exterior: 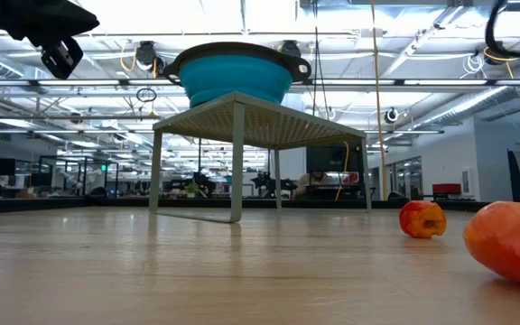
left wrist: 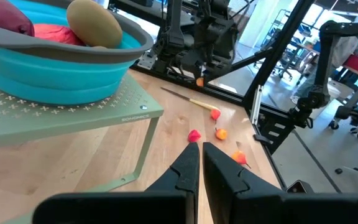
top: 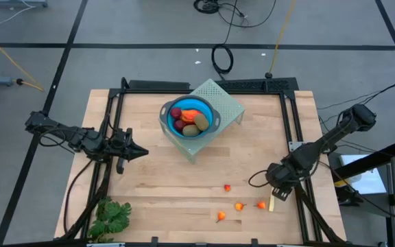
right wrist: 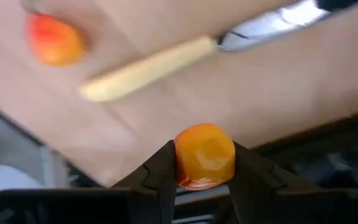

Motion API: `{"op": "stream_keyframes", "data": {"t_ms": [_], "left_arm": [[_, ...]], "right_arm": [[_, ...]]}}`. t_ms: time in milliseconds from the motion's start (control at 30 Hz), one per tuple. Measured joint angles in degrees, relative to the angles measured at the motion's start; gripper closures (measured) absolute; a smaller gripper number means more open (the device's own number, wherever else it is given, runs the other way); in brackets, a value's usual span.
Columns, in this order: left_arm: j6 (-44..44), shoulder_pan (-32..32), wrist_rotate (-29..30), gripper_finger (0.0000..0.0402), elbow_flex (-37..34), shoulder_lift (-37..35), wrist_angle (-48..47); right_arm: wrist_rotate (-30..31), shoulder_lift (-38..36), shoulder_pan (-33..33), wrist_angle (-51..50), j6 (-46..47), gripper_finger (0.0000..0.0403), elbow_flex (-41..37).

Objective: Pick & Place Fruit
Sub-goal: Put the peach into the collapsible colander on the shelf

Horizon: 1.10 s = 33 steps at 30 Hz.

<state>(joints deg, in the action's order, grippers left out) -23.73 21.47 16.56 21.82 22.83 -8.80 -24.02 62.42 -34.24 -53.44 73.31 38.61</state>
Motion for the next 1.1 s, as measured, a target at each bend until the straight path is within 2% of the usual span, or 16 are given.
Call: {"op": "stream_keyframes", "data": {"t_ms": [233, 467, 600, 933, 1100], "left_arm": [[0.0, 0.0, 0.0, 0.0383, 0.0, 0.0, 0.0], [0.8, 0.0, 0.0, 0.0383, 0.0, 0.0, 0.1], [0.9, 0.0, 0.4, 0.0383, 0.0, 0.0, 0.1], [0.8, 0.0, 0.5, 0.0383, 0.0, 0.0, 0.1], [0.8, 0.0, 0.5, 0.0383, 0.0, 0.0, 0.1]], "right_arm": [[6.0, -4.5, 0.1, 14.3, 3.7, 0.0291, 0.0], [20.7, -6.2, 0.2, 31.1, 2.6, 0.0291, 0.0], [26.9, -6.5, 1.1, 38.0, 0.4, 0.0291, 0.0], [36.1, -6.5, 5.8, 57.4, -14.6, 0.0291, 0.0], [37.9, -6.5, 8.4, 66.4, -23.7, 0.0291, 0.0]]}}
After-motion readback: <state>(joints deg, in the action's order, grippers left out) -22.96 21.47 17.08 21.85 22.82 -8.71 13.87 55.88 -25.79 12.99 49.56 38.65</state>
